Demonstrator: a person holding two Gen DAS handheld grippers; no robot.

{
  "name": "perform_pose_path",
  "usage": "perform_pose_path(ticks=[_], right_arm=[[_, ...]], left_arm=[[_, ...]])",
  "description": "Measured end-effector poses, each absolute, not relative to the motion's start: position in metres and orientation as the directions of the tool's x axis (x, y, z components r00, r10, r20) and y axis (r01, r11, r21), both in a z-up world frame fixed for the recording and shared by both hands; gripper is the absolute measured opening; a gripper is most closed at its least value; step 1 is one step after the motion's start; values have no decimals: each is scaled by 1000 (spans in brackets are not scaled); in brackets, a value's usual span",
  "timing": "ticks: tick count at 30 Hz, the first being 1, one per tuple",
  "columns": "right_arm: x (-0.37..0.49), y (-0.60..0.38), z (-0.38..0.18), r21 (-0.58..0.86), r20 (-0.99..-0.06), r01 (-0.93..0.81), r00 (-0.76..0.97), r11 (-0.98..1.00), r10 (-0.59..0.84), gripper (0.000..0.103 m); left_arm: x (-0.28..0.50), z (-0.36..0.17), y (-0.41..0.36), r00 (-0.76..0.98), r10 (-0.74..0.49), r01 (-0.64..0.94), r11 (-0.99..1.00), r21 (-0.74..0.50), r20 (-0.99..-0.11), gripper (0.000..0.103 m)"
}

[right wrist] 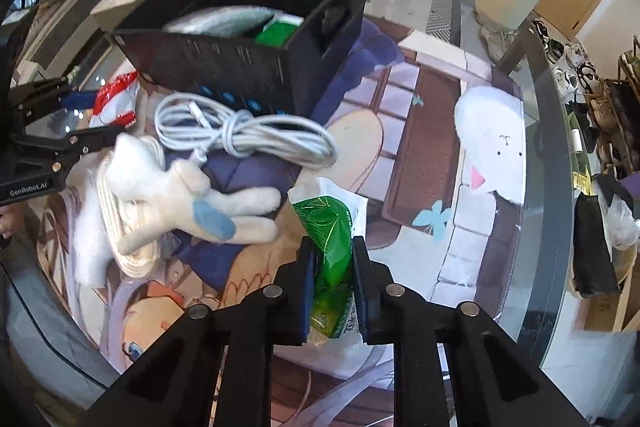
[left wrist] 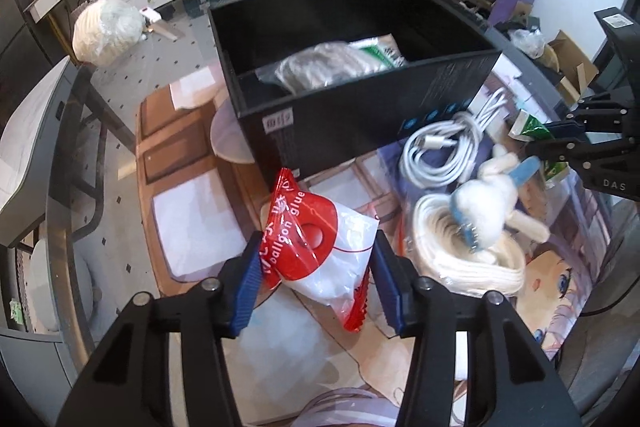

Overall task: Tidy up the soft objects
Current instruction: 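Lift the red-and-white bag and white-green packet and carry them over the black box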

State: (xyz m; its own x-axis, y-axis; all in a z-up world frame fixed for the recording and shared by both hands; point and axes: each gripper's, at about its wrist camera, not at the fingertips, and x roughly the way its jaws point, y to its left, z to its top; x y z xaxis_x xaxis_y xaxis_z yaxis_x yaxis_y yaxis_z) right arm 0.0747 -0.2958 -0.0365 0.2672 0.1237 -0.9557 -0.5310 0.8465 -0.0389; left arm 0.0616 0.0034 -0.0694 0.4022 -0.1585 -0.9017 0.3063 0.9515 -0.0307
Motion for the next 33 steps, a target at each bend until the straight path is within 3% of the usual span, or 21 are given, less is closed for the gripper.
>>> perform_pose_path(ticks=[7, 19, 33], right_arm=[[68, -296, -3, -13, -898, -526, 380, 850, 221, 17], [42, -290, 58, -11, -710, -578, 580, 816, 400, 17], [24, -283, 94, -31, -490, -558, 731, 829, 474, 17]], left_arm=[[59, -52, 7, 446, -186, 318, 947, -39, -875, 50], [45, -12, 3, 581, -227, 356, 935, -7, -781, 49], [21, 48, 6, 823, -236, 299, 953, 41, -516, 50]])
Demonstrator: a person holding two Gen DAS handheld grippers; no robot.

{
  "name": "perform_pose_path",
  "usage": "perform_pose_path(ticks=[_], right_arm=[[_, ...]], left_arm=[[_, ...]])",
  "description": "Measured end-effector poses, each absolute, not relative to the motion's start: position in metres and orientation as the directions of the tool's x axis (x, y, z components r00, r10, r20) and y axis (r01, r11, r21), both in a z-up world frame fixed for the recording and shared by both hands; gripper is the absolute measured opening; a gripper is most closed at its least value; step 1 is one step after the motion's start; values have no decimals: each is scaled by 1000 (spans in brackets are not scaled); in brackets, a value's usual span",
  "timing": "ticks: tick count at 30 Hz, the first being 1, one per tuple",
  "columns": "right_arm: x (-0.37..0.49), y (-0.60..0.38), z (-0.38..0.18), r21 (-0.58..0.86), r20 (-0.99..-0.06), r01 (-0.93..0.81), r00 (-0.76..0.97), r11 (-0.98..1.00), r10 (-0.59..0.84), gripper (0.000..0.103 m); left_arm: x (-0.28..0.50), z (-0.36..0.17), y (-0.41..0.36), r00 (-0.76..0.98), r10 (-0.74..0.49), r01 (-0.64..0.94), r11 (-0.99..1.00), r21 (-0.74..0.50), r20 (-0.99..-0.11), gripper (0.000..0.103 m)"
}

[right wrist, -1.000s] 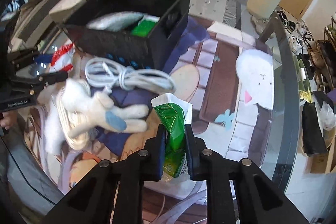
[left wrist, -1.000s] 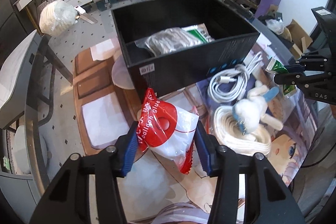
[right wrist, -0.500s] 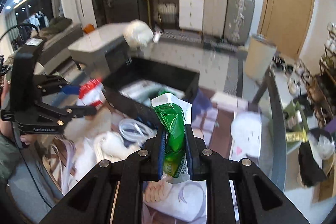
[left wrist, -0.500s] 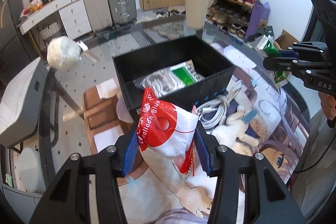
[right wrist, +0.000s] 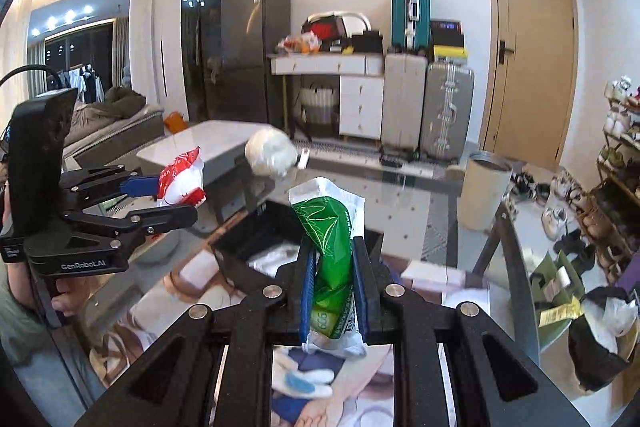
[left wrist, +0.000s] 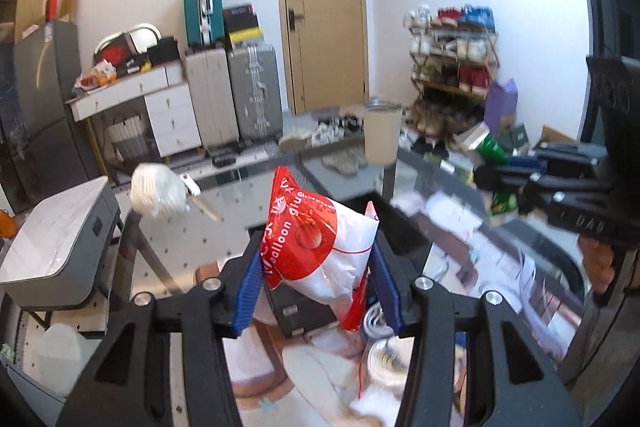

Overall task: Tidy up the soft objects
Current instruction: 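Lift the red-and-white bag and white-green packet and carry them over the black box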

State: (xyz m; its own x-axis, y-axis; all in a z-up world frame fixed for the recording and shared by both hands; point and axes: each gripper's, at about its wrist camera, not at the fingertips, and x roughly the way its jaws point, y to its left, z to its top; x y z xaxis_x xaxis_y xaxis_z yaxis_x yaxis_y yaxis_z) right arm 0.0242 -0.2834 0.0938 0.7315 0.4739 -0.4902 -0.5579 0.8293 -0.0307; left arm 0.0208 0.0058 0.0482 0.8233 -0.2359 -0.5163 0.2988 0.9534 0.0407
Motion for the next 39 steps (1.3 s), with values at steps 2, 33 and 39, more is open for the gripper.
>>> perform_pose_path(ticks=[2, 33, 39], right_arm=[[23, -280, 97, -36, -465, -548, 749, 836, 471, 17], [108, -209, 110, 8, -413, -562, 751, 827, 514, 17], [130, -211, 89, 18, -491, -541, 728, 841, 479, 17]], left_arm=[[18, 54, 10, 841, -243, 294, 955, 29, -484, 50], [96, 70, 39, 912, -222, 202, 975, -95, -345, 50], [118, 55, 34, 883, -212, 185, 977, -105, -418, 50]])
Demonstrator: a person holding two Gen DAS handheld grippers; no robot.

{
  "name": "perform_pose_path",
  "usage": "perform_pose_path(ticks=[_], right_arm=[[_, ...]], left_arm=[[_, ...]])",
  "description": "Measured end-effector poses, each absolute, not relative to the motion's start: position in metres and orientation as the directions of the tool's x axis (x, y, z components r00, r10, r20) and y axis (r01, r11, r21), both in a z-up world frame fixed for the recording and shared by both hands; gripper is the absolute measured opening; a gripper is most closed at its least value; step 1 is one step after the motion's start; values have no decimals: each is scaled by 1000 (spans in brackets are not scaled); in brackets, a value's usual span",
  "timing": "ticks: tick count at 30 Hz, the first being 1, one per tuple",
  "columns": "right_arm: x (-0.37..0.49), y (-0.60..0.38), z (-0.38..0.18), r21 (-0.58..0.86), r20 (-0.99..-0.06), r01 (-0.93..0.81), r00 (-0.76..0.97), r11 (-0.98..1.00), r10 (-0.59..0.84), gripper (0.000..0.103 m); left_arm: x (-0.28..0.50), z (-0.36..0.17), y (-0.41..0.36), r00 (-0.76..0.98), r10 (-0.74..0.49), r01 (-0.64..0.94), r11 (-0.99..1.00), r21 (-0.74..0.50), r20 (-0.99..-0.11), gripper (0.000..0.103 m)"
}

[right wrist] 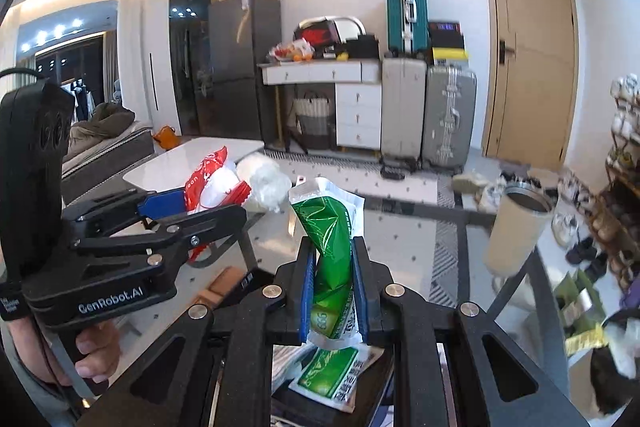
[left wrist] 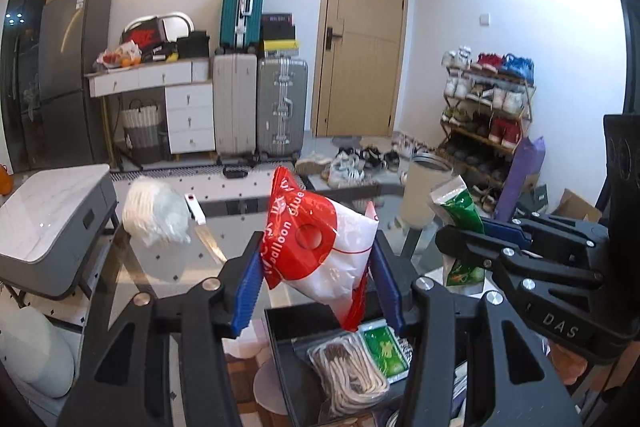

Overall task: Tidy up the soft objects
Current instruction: 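Lift the red-and-white bag and white-green packet and carry them over the black box, then lower both items into the black box and open both grippers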

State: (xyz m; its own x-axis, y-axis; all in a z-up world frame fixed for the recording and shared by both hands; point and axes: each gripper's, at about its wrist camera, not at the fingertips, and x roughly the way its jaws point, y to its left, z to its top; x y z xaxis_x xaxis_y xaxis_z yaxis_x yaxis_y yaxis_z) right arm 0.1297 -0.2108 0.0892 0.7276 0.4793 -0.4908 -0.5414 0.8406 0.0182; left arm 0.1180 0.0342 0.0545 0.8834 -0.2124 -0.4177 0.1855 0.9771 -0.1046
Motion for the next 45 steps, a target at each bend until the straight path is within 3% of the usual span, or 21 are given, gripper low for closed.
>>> perform_pose_path(ticks=[10, 22, 40, 45], right_arm=[[149, -209, 64, 0, -613, -540, 665, 842, 426, 17], [171, -206, 22, 22, -754, -535, 546, 845, 365, 17], [173, -204, -7, 30, -819, -534, 472, 845, 327, 18], [173, -206, -3, 41, -813, -525, 477, 850, 333, 21]], left_arm=[[138, 28, 19, 787, -246, 209, 969, -130, -566, 50], [152, -10, -4, 643, -197, 215, 974, -73, -740, 50], [156, -29, -8, 557, -189, 228, 971, -71, -809, 51], [157, -27, -8, 558, -197, 226, 971, -80, -806, 57]])
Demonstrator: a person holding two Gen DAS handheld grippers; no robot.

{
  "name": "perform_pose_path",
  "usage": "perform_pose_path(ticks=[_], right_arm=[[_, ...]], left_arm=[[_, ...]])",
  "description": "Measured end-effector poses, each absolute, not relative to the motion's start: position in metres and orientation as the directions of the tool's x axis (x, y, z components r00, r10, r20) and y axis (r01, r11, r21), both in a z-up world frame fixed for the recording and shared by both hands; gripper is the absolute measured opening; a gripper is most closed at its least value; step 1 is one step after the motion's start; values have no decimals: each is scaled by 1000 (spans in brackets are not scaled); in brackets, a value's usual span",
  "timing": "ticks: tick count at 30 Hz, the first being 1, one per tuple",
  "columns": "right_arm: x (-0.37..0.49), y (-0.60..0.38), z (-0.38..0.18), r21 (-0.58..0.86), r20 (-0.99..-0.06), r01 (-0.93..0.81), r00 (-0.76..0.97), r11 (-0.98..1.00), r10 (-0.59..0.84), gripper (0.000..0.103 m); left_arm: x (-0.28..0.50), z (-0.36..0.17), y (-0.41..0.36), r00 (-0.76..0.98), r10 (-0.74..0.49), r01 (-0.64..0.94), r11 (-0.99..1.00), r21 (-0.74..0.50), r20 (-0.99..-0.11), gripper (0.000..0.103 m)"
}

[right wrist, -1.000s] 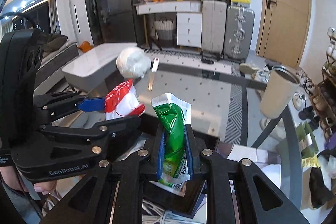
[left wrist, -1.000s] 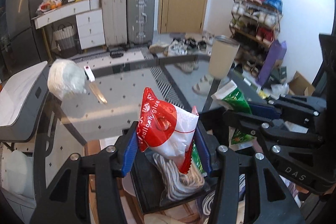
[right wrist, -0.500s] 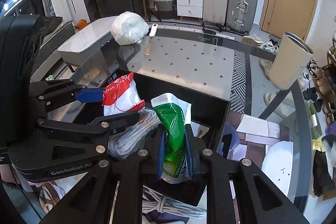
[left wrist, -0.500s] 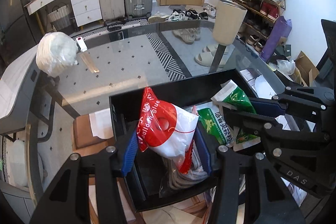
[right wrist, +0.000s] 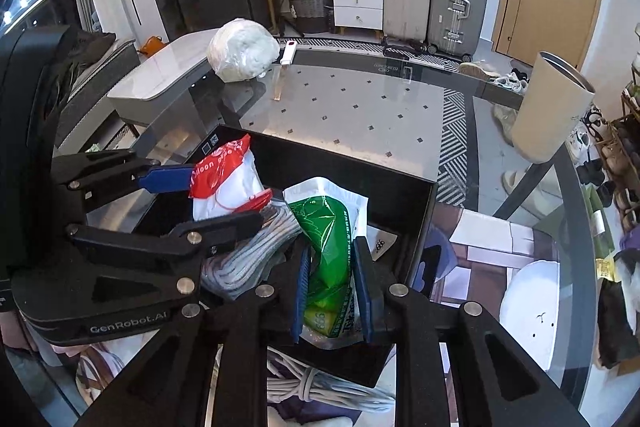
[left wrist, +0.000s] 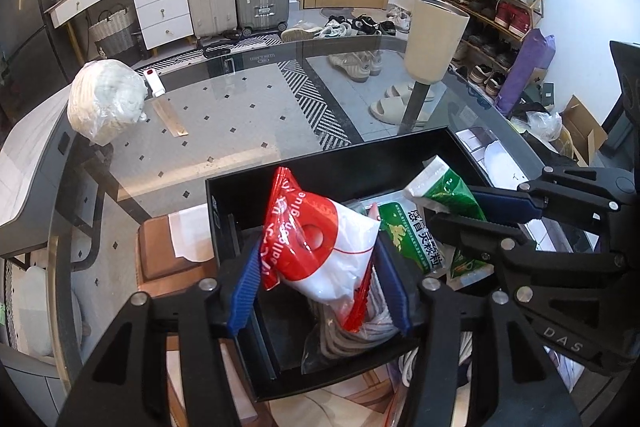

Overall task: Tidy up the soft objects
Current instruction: 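Lower both items into the black box and open both grippers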

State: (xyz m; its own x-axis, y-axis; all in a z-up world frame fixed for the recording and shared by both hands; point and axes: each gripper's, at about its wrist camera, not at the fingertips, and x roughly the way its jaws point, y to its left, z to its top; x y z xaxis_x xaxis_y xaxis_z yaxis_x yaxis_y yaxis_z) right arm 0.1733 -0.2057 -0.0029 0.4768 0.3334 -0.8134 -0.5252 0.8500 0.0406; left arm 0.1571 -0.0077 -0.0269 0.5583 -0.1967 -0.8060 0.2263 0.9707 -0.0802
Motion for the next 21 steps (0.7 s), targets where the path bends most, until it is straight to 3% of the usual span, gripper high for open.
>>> perform_pose_path(ticks=[10, 21], right_arm=[[167, -214, 5, 46, -803, -524, 487, 851, 343, 27], [160, -227, 12, 73, -795, -514, 487, 855, 361, 27]], left_arm=[[152, -21, -6, 567, -208, 235, 968, -85, -797, 64], [147, -14, -5, 580, -211, 240, 967, -83, -787, 68]])
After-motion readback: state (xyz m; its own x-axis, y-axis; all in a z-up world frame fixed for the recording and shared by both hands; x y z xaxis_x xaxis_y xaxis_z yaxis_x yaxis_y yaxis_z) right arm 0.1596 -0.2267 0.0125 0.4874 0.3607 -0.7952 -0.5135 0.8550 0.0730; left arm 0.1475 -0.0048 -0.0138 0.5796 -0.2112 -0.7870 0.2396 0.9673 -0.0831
